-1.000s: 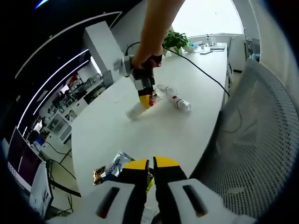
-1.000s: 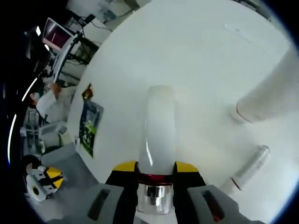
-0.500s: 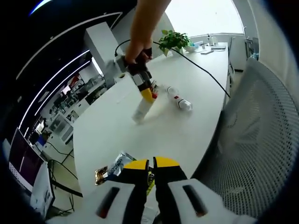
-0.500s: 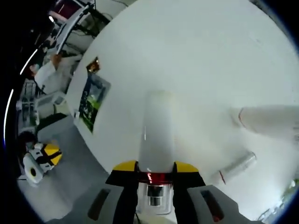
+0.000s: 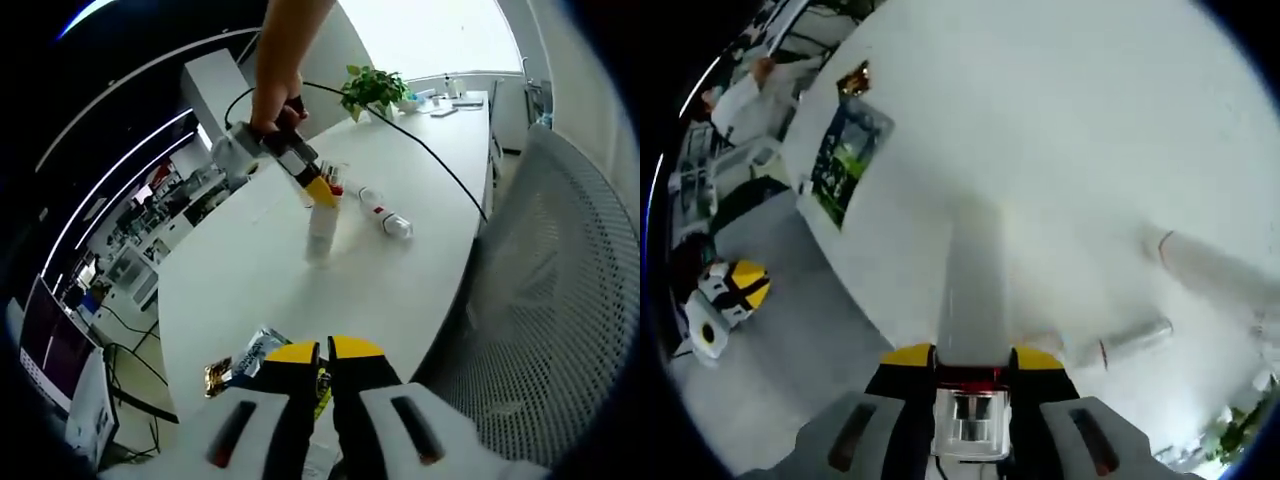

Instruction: Arrange the skincare products in the storage area until every visible bottle or jar stands upright without overlapping.

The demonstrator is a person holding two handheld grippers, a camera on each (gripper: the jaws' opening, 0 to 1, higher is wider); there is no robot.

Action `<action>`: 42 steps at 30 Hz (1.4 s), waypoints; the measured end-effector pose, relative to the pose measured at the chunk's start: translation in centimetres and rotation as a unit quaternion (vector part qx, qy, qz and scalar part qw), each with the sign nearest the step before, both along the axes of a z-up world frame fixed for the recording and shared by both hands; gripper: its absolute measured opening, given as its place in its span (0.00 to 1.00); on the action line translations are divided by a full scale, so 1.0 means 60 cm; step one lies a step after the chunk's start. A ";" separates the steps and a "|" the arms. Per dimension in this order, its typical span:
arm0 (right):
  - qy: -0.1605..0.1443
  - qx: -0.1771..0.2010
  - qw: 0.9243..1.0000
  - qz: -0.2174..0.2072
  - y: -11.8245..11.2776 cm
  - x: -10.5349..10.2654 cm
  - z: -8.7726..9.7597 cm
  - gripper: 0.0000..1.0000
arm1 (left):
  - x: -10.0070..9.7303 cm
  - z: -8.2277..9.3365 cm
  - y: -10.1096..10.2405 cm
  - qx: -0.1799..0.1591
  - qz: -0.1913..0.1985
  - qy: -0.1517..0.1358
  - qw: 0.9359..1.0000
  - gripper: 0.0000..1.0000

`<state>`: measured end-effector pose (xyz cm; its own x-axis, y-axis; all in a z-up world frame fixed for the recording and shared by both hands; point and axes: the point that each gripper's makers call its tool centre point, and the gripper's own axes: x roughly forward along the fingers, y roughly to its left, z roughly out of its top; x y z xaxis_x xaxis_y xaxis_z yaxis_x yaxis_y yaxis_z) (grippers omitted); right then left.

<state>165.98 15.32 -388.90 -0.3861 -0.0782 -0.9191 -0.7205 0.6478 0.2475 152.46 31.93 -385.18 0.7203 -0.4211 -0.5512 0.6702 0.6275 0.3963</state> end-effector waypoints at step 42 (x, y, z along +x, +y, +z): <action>0.075 -0.196 0.960 0.186 0.007 -0.097 0.109 0.24 | 0.004 -0.007 0.007 0.002 0.009 0.009 1.000 0.00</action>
<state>160.19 15.72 -382.36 -0.3903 -0.5651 -0.7269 -0.8954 0.4166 0.1569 152.71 32.34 -385.57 0.7184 -0.4058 -0.5651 0.6651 0.6386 0.3869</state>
